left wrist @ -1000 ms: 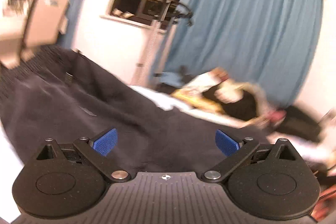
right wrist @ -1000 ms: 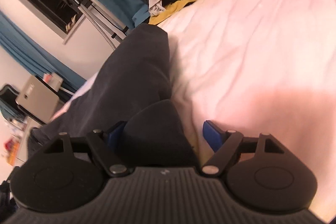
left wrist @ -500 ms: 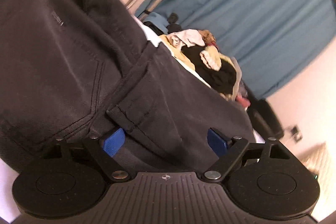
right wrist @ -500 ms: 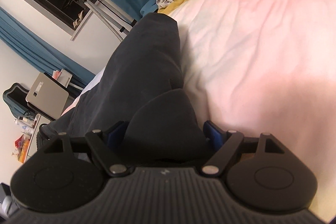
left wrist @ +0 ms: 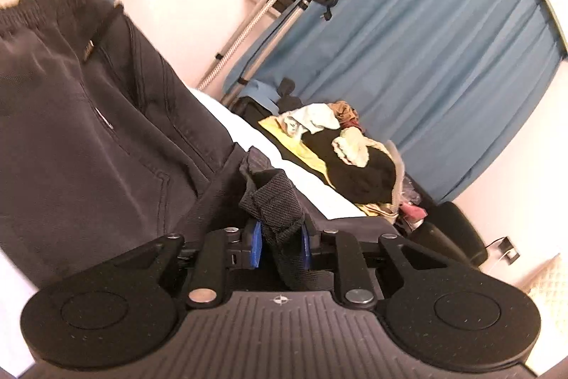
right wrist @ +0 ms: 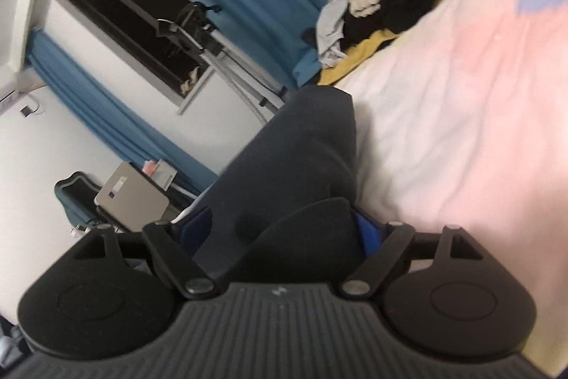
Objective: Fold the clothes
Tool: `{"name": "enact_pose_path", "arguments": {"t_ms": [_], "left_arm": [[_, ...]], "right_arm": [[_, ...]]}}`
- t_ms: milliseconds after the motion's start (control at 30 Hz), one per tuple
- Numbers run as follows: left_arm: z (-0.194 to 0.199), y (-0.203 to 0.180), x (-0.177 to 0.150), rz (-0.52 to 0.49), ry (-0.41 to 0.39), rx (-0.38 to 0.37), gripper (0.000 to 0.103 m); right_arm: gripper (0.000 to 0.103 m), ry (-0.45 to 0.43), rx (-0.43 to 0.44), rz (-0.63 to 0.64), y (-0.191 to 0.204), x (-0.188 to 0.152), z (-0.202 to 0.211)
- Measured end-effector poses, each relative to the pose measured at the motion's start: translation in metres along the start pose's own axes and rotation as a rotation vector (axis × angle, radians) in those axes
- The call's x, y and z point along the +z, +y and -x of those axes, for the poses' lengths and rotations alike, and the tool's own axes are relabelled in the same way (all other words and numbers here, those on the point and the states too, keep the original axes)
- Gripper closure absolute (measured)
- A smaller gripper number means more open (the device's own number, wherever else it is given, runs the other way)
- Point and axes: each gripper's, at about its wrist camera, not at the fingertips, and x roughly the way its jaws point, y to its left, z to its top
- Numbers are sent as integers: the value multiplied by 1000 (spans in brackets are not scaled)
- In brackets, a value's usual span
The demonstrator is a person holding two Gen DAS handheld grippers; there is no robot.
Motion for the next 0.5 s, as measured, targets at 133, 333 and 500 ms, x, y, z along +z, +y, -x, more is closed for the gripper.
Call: {"name": "enact_pose_path", "arguments": {"t_ms": [133, 333, 500], "left_arm": [[-22, 8, -17, -121, 98, 114, 78], [-33, 11, -25, -181, 127, 151, 76], [-32, 11, -29, -203, 120, 139, 74]], "right_arm": [[18, 84, -72, -53, -16, -10, -14], [18, 32, 151, -106, 0, -7, -9], [22, 1, 145, -88, 11, -7, -13]]}}
